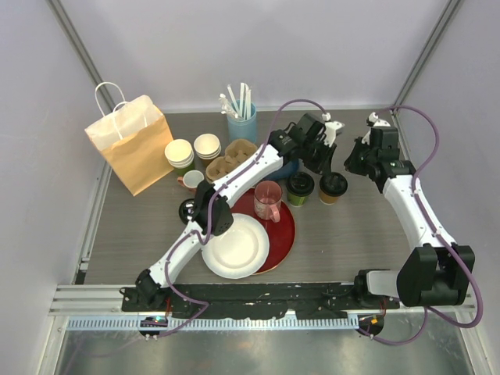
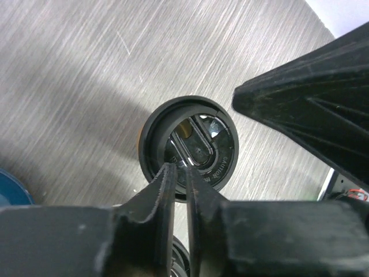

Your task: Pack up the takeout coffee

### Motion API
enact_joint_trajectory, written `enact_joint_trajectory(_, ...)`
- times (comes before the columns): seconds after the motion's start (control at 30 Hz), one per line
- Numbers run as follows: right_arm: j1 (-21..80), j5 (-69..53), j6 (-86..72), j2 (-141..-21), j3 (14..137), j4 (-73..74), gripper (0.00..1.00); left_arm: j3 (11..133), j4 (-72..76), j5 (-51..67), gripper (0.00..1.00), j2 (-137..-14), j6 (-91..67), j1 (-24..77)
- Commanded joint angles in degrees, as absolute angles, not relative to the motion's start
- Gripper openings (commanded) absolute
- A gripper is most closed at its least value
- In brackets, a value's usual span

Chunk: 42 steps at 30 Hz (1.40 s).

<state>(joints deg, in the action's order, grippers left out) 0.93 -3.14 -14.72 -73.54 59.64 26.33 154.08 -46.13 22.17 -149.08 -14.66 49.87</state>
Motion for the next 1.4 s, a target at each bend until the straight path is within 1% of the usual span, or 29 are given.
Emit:
enact_joint_trajectory(0.0,1.4,-7.5,-12.5,-70.8,62.1,25.3,0.01,157.9,-46.5,25.0,0.0,-145.1,-13.4,50.1)
enact_joint_trajectory(0.13,1.5,-8.7,-12.0,-69.3,61.1,24.8,0.01,158.6,-46.3,26.5,0.0,-145.2,-14.1,50.1)
enact_joint_trajectory(0.23,1.5,-9.5,-12.3,-70.4,59.2,23.6,0.01,155.6,-45.2,27.3,0.0,-146.0,-15.4,50.1)
enact_joint_trajectory(0.33,1.3,-8.7,-14.0,-72.5,54.4,21.6,0.01,151.6,-44.7,28.0,0.0,-147.6,-16.7,50.1)
enact_joint_trajectory(0.37,1.1,-8.7,-14.5,-73.3,51.1,20.8,0.01,150.5,-44.8,28.0,0.0,-149.0,-16.7,50.1)
enact_joint_trajectory(0.47,0.9,-8.4,-16.1,-74.2,45.0,16.8,0.01,145.9,-44.5,26.4,0.0,-150.5,-15.5,50.1)
enact_joint_trajectory(0.53,0.8,-8.2,-16.1,-75.3,44.2,16.4,0.01,145.7,-44.6,26.0,0.0,-151.1,-14.9,49.9)
enact_joint_trajectory(0.63,0.8,-8.1,-15.6,-74.8,46.0,17.6,0.01,148.0,-44.8,26.2,0.0,-150.6,-14.8,49.7)
enact_joint_trajectory(0.8,0.7,-7.6,-14.8,-73.3,52.6,21.6,0.01,153.2,-45.4,26.0,0.0,-148.7,-14.2,49.7)
enact_joint_trajectory(0.9,0.8,-9.2,-14.1,-72.5,56.2,22.8,0.01,156.0,-45.1,26.5,0.0,-147.5,-14.2,49.7)
enact_joint_trajectory(1.07,0.8,-10.5,-13.2,-72.2,60.8,24.1,0.01,158.0,-44.3,27.3,0.0,-146.1,-13.5,49.7)
enact_joint_trajectory(1.23,0.7,-11.6,-12.6,-71.5,64.6,25.9,0.02,158.8,-46.5,28.5,0.0,-143.6,-13.1,48.8)
enact_joint_trajectory(1.27,0.7,-11.9,-12.2,-71.2,65.2,26.6,0.03,158.8,-47.1,28.7,0.02,-142.7,-12.9,48.5)
enact_joint_trajectory(1.3,0.8,-12.6,-12.2,-71.0,65.8,27.0,0.08,158.7,-47.7,28.9,0.04,-141.9,-12.1,47.7)
enact_joint_trajectory(1.33,0.7,-13.3,-12.2,-71.0,67.0,27.3,0.11,158.6,-49.5,29.1,0.09,-141.0,-11.6,47.2)
enact_joint_trajectory(1.37,0.7,-13.9,-12.1,-70.8,67.6,27.8,0.15,158.3,-50.3,29.3,0.19,-138.5,-10.9,46.2)
